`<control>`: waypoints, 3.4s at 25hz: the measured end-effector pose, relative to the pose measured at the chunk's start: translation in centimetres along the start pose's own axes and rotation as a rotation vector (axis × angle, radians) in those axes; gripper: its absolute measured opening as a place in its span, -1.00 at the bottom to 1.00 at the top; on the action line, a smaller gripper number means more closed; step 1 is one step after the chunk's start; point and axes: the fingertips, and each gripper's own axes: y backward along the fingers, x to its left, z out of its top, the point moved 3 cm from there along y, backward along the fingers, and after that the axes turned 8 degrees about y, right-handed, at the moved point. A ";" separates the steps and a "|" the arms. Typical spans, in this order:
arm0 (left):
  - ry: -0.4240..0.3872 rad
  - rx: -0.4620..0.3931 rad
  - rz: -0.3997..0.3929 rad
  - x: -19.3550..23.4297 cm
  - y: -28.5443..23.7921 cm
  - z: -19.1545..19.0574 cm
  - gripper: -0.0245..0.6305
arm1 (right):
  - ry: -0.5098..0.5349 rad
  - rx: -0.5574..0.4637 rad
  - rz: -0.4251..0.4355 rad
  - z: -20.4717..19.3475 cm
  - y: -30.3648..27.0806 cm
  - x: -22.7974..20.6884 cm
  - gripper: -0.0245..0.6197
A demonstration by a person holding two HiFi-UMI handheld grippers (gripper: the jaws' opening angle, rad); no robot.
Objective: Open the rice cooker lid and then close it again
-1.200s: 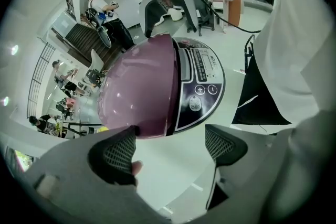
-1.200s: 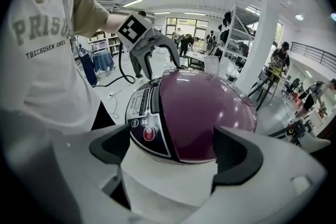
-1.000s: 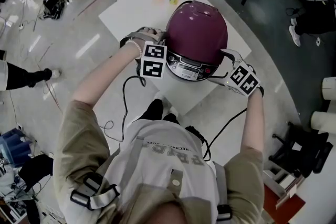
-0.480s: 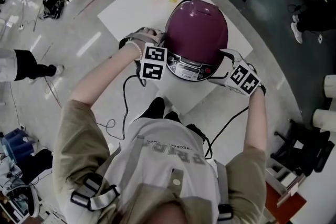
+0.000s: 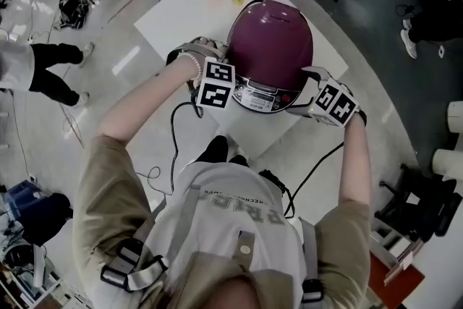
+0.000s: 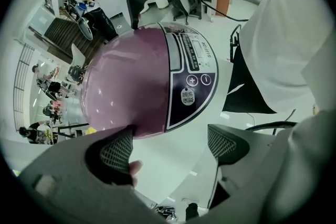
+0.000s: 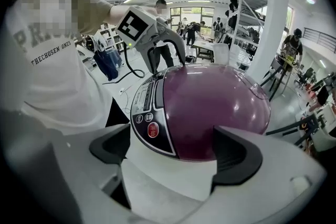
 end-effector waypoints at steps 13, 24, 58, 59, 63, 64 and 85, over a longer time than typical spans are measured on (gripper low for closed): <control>0.209 -0.203 0.037 0.4 2.5 0.2 0.47 | 0.028 -0.176 -0.164 0.7 1.6 -0.2 0.52; 0.656 -0.752 0.317 3.4 12.3 2.7 0.16 | -0.049 -0.627 -0.641 5.3 10.2 -0.5 0.48; 1.184 -1.132 0.743 -0.9 15.8 0.2 -0.90 | -0.401 -0.835 -1.222 6.5 12.6 4.6 -0.92; 1.188 -1.136 0.735 -1.0 15.8 0.3 -0.90 | -0.401 -0.837 -1.223 6.6 12.7 4.6 -0.92; 1.191 -1.139 0.720 -1.2 15.9 0.6 -0.90 | -0.399 -0.828 -1.218 6.7 12.6 4.7 -0.92; 1.181 -1.133 0.729 -1.2 15.9 0.6 -0.90 | -0.397 -0.817 -1.221 6.7 12.6 4.7 -0.92; 1.151 -1.122 0.755 -1.0 16.1 1.0 -0.90 | -0.387 -0.793 -1.232 6.5 12.9 4.6 -0.93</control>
